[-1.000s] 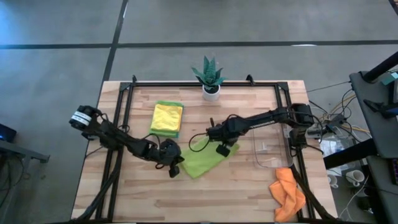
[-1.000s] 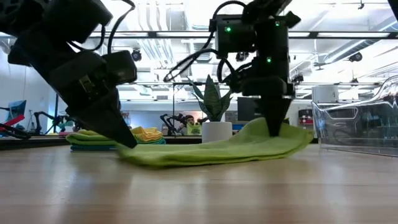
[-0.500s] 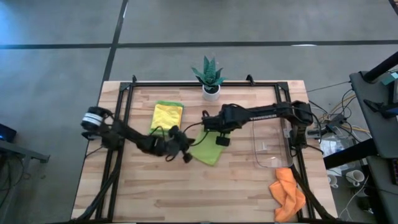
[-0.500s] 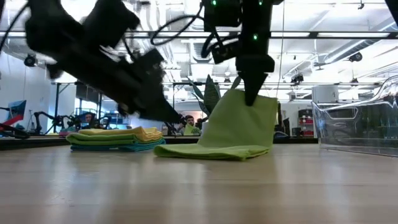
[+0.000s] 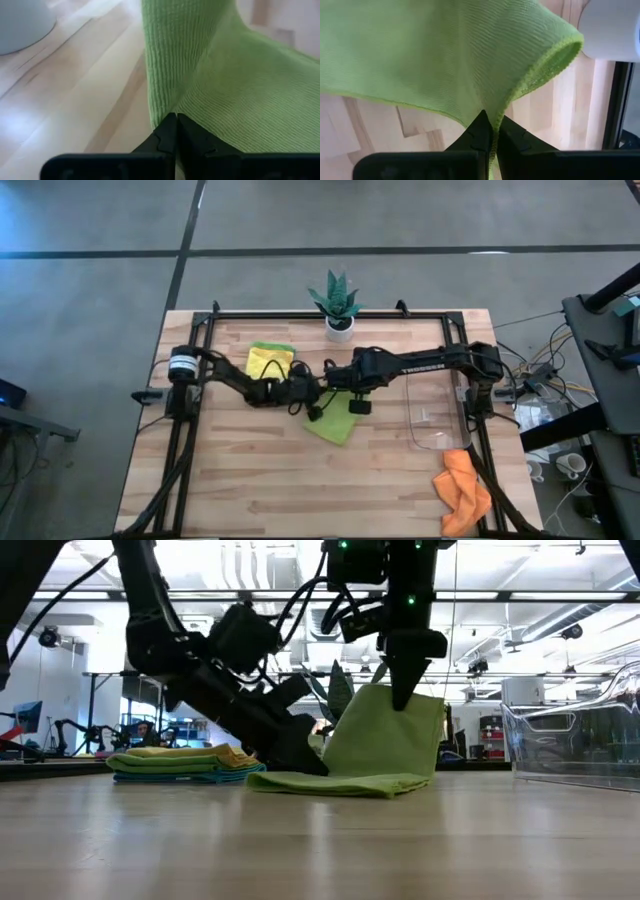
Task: Fold microfiber towels
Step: Fold the light green towel on the table
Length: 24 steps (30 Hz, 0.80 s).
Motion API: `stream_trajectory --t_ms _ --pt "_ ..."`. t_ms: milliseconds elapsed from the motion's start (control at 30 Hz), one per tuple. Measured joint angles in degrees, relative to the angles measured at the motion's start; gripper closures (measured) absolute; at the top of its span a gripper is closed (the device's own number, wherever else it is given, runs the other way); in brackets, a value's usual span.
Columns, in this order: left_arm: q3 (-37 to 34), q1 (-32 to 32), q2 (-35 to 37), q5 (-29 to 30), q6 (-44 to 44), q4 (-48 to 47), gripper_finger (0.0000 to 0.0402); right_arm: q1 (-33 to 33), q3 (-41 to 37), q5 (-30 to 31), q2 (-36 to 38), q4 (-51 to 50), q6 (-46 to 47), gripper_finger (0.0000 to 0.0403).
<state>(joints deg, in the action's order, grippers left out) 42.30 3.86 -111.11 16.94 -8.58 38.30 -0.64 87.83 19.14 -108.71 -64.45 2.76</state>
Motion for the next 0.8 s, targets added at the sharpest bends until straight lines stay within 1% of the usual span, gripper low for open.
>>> stream_trajectory --t_ms 133,167,267,333,467,567,667,733,800 --pt "0.6 0.6 0.2 -0.5 0.3 -3.4 0.0402 0.0 0.1 0.0 0.0 0.3 0.0 0.039" --pt "0.5 0.7 0.2 0.2 0.5 -3.9 0.0402 0.0 0.2 0.0 0.0 0.3 0.0 0.039" --pt "0.2 0.6 0.7 5.6 0.6 -4.4 0.0402 -0.1 0.9 0.2 0.0 0.5 0.7 0.039" --pt "0.0 0.6 2.1 6.8 0.6 -4.7 0.0402 -0.1 1.2 0.3 0.0 0.4 1.0 0.039" --pt "-0.1 -0.2 8.7 7.1 1.5 -5.4 0.0402 -0.5 1.4 0.3 0.2 0.3 1.2 0.039" --pt "-1.7 -2.1 15.1 7.2 1.4 -10.5 0.0402 -1.4 1.3 -0.1 0.2 0.2 3.0 0.039" --pt "-4.1 -5.9 21.3 7.3 -0.7 -15.6 0.0402 -2.7 1.2 -1.1 0.2 0.1 4.1 0.039" --pt "-6.8 -9.2 24.3 7.7 -3.9 -15.8 0.0402 -3.5 1.2 -1.4 0.2 -0.1 4.3 0.039" --pt "-9.8 -12.9 26.0 10.6 -8.6 -16.3 0.0402 -4.0 1.5 -1.6 0.1 -1.3 5.0 0.039"
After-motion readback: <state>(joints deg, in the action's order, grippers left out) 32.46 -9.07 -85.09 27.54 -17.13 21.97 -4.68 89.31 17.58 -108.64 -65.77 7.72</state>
